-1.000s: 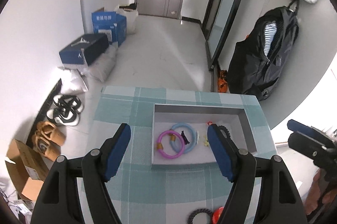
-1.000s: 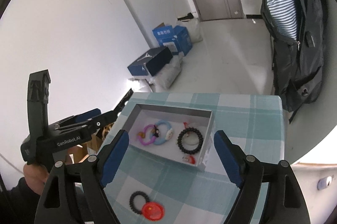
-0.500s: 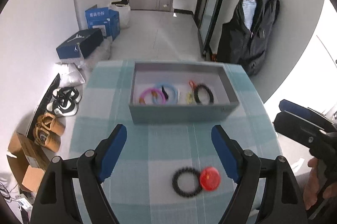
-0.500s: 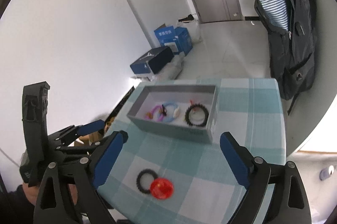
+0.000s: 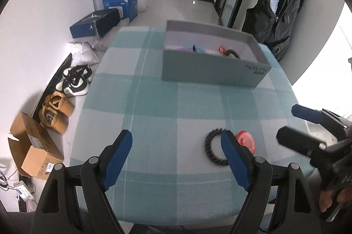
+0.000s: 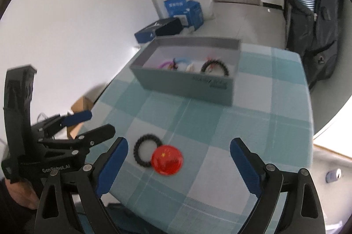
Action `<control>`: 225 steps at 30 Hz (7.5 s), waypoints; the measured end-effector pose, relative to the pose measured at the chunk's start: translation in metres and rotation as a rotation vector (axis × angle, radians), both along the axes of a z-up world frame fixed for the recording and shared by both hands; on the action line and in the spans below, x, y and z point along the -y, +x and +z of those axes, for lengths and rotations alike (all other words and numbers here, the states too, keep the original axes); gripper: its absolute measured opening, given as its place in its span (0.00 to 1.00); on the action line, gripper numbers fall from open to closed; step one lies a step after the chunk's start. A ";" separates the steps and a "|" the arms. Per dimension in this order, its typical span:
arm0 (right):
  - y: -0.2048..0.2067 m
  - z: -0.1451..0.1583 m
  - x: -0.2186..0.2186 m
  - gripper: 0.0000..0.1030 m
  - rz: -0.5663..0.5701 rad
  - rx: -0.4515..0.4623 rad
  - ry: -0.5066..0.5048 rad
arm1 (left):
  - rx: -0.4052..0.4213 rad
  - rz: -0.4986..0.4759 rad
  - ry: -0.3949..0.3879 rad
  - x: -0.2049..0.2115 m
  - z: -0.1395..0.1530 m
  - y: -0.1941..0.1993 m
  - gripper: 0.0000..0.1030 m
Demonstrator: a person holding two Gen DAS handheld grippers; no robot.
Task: Organize jewelry
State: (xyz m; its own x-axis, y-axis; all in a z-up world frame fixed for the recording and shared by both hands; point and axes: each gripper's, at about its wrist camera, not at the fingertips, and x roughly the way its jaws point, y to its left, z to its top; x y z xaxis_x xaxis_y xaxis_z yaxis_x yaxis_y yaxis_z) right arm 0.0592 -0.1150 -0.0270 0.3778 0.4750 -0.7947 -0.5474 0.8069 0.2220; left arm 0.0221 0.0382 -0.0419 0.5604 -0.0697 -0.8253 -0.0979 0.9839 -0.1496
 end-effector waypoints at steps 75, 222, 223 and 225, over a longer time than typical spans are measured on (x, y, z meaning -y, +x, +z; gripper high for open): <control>0.006 -0.010 0.029 0.03 -0.093 -0.076 -0.040 | -0.120 -0.097 -0.074 0.024 -0.033 0.012 0.77; 0.148 0.060 -0.005 0.46 -0.106 -0.042 0.197 | -0.013 -0.095 -0.263 -0.026 0.033 0.144 0.71; 0.148 0.061 -0.004 0.47 -0.107 -0.036 0.197 | -0.007 -0.091 -0.255 -0.026 0.034 0.143 0.71; 0.147 0.062 -0.003 0.50 -0.109 -0.028 0.200 | 0.007 -0.075 -0.233 -0.026 0.035 0.141 0.71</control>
